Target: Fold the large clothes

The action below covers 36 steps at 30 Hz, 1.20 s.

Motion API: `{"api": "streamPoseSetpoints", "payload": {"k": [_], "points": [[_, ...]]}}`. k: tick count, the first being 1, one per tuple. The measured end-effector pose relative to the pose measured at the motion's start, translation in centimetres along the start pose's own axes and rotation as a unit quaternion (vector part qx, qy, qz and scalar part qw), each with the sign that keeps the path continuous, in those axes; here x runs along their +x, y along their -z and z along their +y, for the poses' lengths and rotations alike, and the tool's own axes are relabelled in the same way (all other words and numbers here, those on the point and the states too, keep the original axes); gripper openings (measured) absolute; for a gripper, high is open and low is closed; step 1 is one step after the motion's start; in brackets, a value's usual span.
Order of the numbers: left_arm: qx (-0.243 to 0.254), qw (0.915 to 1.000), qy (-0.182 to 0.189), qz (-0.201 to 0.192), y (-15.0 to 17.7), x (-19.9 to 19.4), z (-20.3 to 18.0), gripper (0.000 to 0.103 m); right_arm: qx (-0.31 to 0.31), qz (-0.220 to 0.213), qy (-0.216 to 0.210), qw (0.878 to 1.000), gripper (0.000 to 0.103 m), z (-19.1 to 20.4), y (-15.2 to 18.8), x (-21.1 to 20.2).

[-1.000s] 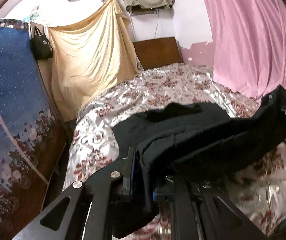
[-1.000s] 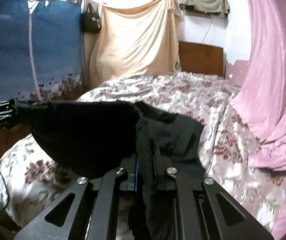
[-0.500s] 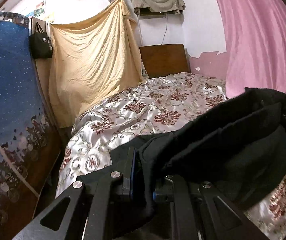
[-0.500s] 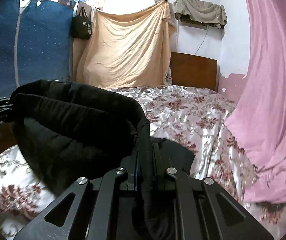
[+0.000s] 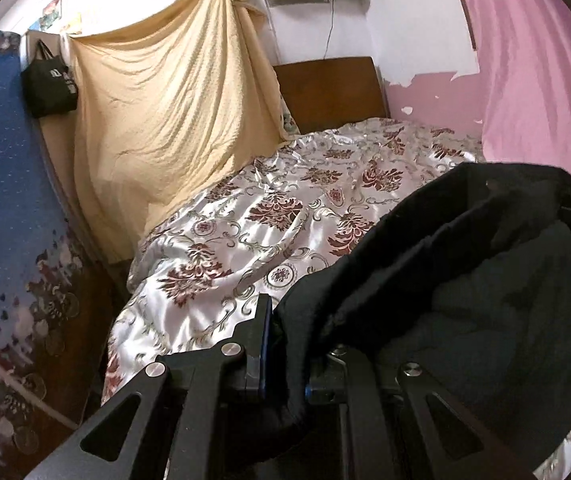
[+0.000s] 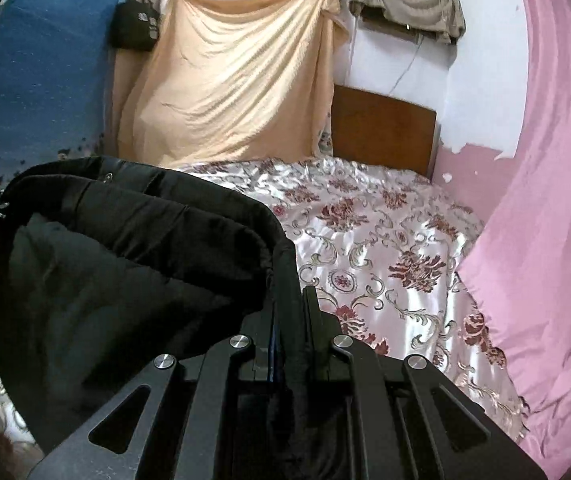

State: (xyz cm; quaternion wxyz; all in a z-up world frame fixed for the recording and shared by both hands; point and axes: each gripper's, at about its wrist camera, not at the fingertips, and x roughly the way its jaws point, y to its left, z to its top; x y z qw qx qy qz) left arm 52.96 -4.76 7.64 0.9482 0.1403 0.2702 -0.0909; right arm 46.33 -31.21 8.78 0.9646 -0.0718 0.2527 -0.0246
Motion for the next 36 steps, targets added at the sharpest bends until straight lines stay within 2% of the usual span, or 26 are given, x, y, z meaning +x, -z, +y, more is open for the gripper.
{"api": "streamPoseSetpoints", "payload": {"k": [4,10,12,15,17,18,19,20,21,22,24,26,28,31,36], "points": [[0.01,0.9998,-0.003,0.014,-0.9,3.4,-0.9,0.011,0.013,0.032,-0.009,0.999,0.009,-1.5,-0.2,4.6],[0.002,0.9986,0.003,0.053,0.0,8.0,-1.6,0.012,0.014,0.067,-0.014,0.998,0.009,-2.2,0.7,9.0],[-0.016,0.9974,0.012,0.069,0.4,9.1,-1.5,0.012,0.014,0.077,-0.013,0.997,0.009,-2.4,1.4,9.9],[-0.069,0.9921,0.037,0.098,1.4,10.9,-0.3,0.016,0.014,0.096,-0.018,0.995,0.011,-2.2,2.1,11.9],[-0.102,0.9884,0.046,0.103,2.0,11.0,0.4,0.024,0.022,0.096,-0.028,0.995,0.015,-2.4,2.3,12.4],[-0.111,0.9869,0.055,0.103,2.1,11.0,0.7,0.026,0.027,0.093,-0.027,0.995,0.02,-2.6,2.3,12.3],[-0.118,0.9863,0.062,0.097,2.1,10.7,1.0,0.036,0.031,0.09,-0.025,0.995,0.031,-2.9,2.3,12.2],[-0.124,0.9865,0.061,0.087,2.1,10.1,1.2,0.061,0.04,0.082,-0.027,0.995,0.037,-3.3,2.2,11.9],[-0.131,0.9871,0.054,0.074,1.9,9.6,1.5,0.078,0.049,0.068,-0.029,0.996,0.051,-3.6,2.0,11.2],[-0.141,0.9877,0.042,0.052,1.7,8.6,1.8,0.097,0.053,0.057,-0.028,0.997,0.06,-3.8,1.9,10.7],[-0.158,0.9866,0.039,0.005,1.4,6.6,2.4,0.099,0.062,0.028,-0.027,0.997,0.064,-4.0,1.4,8.8],[-0.163,0.9845,0.066,-0.003,1.5,5.0,2.4,0.099,0.067,0.016,-0.035,0.997,0.069,-4.0,1.4,7.4],[-0.149,0.9856,0.079,-0.01,2.1,3.7,1.7,0.099,0.063,0.01,-0.046,0.997,0.08,-3.4,1.6,5.9],[-0.116,0.9856,0.121,-0.024,4.1,1.7,-0.6,0.101,0.055,-0.006,-0.072,0.996,0.094,-1.8,3.1,3.1],[-0.067,0.981,0.182,-0.018,8.0,1.2,-5.4,0.103,0.044,-0.013,-0.12,0.992,0.095,0.7,7.0,1.5]]}}
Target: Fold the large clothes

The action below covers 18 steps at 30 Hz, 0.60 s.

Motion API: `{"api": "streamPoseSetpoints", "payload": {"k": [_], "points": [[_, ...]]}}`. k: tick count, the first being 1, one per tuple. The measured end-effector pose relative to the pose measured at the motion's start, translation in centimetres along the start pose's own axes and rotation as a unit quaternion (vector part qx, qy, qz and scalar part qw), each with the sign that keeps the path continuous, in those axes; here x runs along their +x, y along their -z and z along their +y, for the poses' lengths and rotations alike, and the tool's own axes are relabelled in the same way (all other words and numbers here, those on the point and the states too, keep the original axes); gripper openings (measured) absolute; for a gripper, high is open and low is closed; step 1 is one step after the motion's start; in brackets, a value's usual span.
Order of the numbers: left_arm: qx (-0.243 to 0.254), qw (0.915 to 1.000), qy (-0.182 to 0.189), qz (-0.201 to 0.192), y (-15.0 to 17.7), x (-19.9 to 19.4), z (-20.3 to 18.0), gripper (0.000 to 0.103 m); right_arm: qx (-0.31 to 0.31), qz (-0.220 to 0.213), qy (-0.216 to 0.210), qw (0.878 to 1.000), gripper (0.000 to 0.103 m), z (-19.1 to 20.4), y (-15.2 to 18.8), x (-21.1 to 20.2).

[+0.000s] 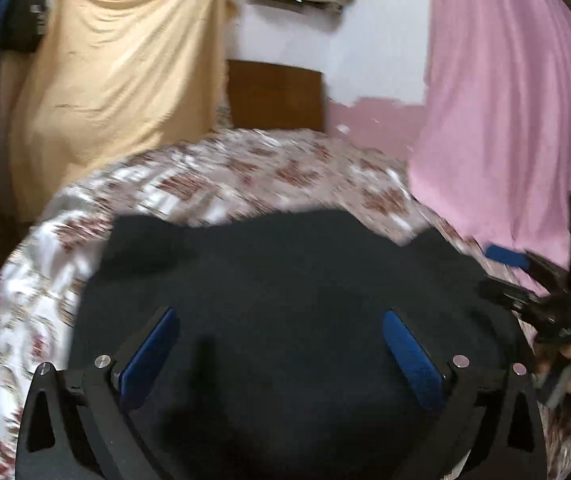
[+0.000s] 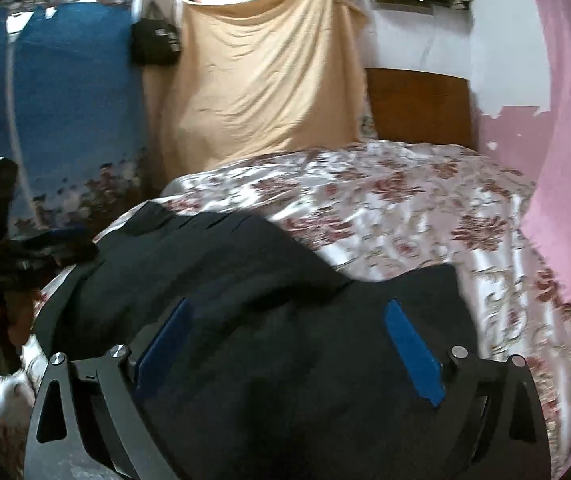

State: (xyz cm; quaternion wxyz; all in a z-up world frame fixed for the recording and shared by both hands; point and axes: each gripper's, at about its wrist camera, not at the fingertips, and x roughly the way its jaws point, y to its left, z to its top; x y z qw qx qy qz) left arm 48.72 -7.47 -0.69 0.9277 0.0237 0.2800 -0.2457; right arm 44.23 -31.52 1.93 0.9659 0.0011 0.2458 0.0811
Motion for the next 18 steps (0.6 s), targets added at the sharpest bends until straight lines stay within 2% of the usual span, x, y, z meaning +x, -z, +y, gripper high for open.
{"api": "streamPoseSetpoints", "payload": {"k": [2,5,7,10,14,18], "points": [[0.01,0.9999,-0.001,0.01,0.7,1.1,-0.8,0.103,-0.014,0.005,0.006,1.0,0.095,0.6,1.2,0.8],[0.023,0.9993,-0.025,0.018,0.7,3.3,-1.3,0.103,-0.032,0.024,0.025,0.999,0.095,0.9,2.2,2.5],[0.023,0.9985,-0.044,0.023,-0.3,4.4,-1.1,0.103,-0.038,0.032,0.039,0.998,0.095,0.5,2.0,3.9],[0.012,0.9974,-0.064,0.03,-2.0,6.1,0.1,0.103,-0.011,0.042,0.053,0.998,0.095,-1.5,0.5,5.9],[-0.032,0.9951,-0.084,0.041,-3.7,8.1,3.6,0.103,0.026,0.059,0.074,0.995,0.095,-4.8,-1.3,8.6],[-0.105,0.9886,-0.089,0.06,-3.2,9.4,7.8,0.103,0.049,0.086,0.083,0.992,0.095,-7.4,-1.4,11.3]]}}
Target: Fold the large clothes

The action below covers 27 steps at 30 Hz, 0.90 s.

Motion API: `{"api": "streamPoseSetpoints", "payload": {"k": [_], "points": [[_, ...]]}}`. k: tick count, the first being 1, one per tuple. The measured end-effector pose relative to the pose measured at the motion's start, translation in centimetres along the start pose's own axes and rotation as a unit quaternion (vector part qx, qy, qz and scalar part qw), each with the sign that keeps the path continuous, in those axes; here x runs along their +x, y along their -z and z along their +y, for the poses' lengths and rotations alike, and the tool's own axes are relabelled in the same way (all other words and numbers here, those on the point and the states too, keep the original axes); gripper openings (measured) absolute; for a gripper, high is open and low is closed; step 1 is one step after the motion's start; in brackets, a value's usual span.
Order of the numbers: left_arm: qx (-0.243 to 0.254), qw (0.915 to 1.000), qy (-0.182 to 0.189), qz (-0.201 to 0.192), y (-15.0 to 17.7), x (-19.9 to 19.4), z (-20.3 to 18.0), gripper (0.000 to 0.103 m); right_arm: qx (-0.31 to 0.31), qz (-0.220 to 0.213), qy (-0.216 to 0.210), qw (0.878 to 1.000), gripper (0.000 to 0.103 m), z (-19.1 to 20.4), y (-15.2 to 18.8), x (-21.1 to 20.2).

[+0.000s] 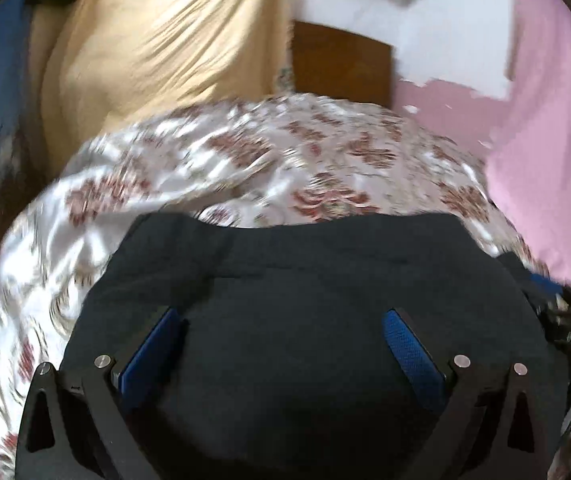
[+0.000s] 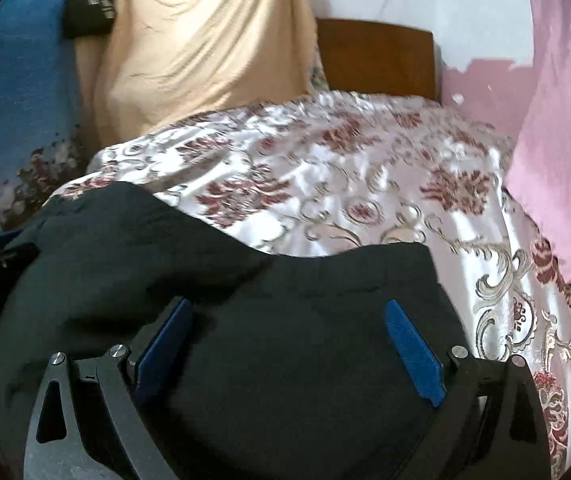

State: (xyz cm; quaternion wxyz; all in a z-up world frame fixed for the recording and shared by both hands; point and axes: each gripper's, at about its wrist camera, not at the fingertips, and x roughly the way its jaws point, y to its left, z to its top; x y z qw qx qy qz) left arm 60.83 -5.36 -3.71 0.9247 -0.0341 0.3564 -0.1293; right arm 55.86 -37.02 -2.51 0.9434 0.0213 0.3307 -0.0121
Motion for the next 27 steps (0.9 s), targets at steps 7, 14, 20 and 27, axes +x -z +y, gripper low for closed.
{"api": "streamPoseSetpoints", "payload": {"k": [7,14,20,27], "points": [[-0.044,0.9987,0.022,0.009,1.0,2.7,2.2,0.103,0.043,0.025,-0.026,0.998,0.096,-1.7,1.1,3.7],[-0.07,0.9966,0.043,0.01,1.1,4.1,3.2,0.103,0.071,0.043,-0.053,0.995,0.098,-2.4,1.7,6.3],[-0.079,0.9958,0.046,-0.006,1.6,4.4,3.3,0.103,0.092,0.038,-0.072,0.992,0.099,-3.1,2.4,7.2],[-0.083,0.9953,0.049,-0.014,1.8,4.3,3.3,0.103,0.102,0.033,-0.083,0.991,0.1,-3.5,2.8,7.5]]}}
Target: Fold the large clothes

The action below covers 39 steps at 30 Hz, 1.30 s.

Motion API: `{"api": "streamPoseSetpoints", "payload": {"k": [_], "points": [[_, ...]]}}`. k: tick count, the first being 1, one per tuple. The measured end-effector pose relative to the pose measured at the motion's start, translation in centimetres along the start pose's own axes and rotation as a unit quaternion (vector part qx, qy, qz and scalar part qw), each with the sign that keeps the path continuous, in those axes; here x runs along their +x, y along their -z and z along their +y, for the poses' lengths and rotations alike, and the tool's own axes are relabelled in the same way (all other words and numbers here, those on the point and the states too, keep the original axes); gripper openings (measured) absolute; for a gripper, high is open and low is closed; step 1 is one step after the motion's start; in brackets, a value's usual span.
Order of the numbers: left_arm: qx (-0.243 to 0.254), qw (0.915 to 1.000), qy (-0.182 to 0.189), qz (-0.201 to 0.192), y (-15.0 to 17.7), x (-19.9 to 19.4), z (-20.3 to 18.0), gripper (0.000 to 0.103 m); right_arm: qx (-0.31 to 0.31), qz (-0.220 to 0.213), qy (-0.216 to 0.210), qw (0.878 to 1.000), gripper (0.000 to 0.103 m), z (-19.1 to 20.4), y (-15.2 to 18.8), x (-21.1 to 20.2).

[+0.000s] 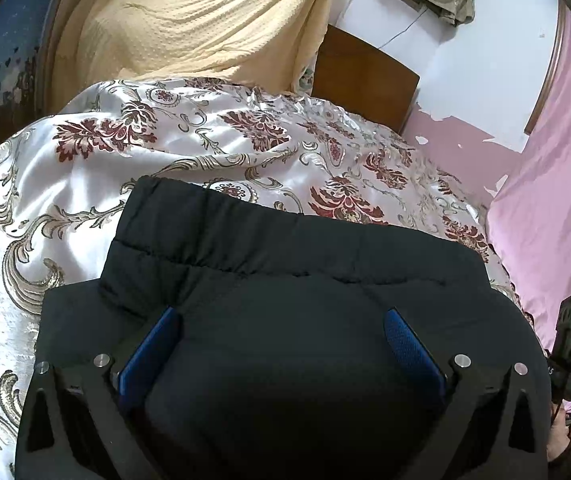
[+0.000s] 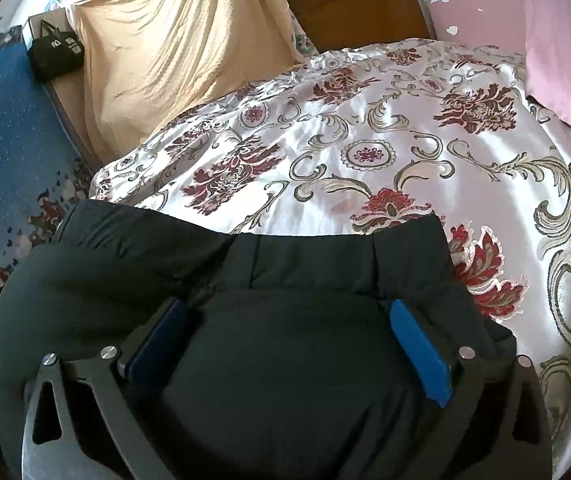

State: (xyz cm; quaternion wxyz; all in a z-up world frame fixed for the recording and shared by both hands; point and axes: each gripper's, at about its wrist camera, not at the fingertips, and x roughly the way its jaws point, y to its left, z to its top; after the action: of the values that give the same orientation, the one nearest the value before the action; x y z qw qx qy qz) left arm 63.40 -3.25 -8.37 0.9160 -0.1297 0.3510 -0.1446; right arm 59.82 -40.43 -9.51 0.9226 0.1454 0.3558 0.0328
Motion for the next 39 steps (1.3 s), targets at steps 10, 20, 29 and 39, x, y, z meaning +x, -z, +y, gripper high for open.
{"api": "streamPoseSetpoints", "payload": {"k": [10,20,29,39], "points": [[-0.001,1.0,0.001,0.0,0.1,0.0,0.1,0.103,0.002,0.0,-0.001,1.0,0.1,0.0,0.1,0.1],[-0.001,1.0,0.001,0.0,0.2,0.0,0.2,0.103,0.003,0.0,-0.002,1.0,0.1,-0.1,0.1,0.2],[-0.001,1.0,0.001,-0.001,0.3,0.0,0.4,0.103,0.002,0.0,-0.001,1.0,0.1,0.0,0.1,0.2],[-0.006,0.9998,0.0,0.021,-0.3,-1.3,0.8,0.103,-0.005,0.008,-0.002,1.0,0.101,0.1,-0.1,-1.1]]}}
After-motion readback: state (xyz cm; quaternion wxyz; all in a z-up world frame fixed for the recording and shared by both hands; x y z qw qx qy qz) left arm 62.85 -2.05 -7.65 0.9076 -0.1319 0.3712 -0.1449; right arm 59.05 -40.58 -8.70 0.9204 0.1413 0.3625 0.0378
